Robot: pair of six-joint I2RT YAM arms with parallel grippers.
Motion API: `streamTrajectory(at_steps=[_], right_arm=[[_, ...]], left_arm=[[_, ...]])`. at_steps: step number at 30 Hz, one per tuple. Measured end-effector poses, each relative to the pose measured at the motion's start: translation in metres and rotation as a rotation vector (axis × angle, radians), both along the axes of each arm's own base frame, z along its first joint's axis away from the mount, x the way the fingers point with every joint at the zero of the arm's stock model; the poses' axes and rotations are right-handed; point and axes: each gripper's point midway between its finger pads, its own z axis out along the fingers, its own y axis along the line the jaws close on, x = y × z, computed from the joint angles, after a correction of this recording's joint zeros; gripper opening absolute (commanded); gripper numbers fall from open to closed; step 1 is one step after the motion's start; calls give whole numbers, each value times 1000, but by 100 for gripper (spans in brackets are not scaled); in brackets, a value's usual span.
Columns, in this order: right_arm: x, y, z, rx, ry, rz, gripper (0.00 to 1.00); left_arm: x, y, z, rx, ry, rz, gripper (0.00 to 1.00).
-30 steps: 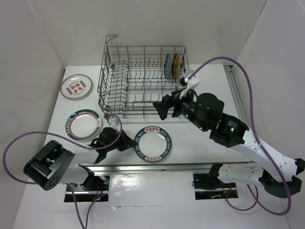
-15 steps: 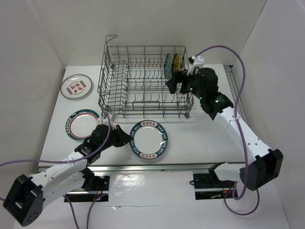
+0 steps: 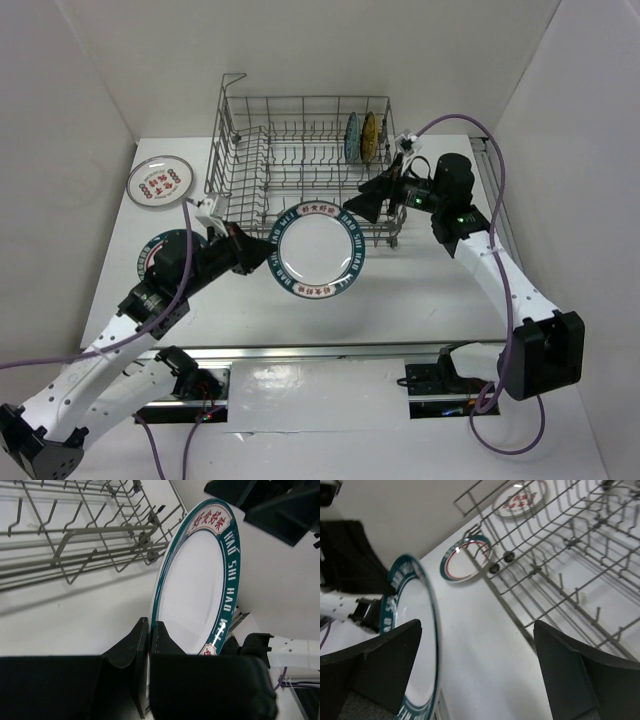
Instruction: Load the plates into the dish rack
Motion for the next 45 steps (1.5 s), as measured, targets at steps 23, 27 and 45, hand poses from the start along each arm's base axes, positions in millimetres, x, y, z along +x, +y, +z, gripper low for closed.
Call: streamTrajectory(at_steps=[23,27,45], right_arm=[[-43,22,-8,10,-5,201,57],[-41,24,-11,3,-11,197,26],[6,3,2,-18,74,-120,0]], left_arm=[[21,-13,11,37,-28,-14,0],[21,-13,14,31,-40,-17,0],[29,-15,26,-8,-58,12,100]])
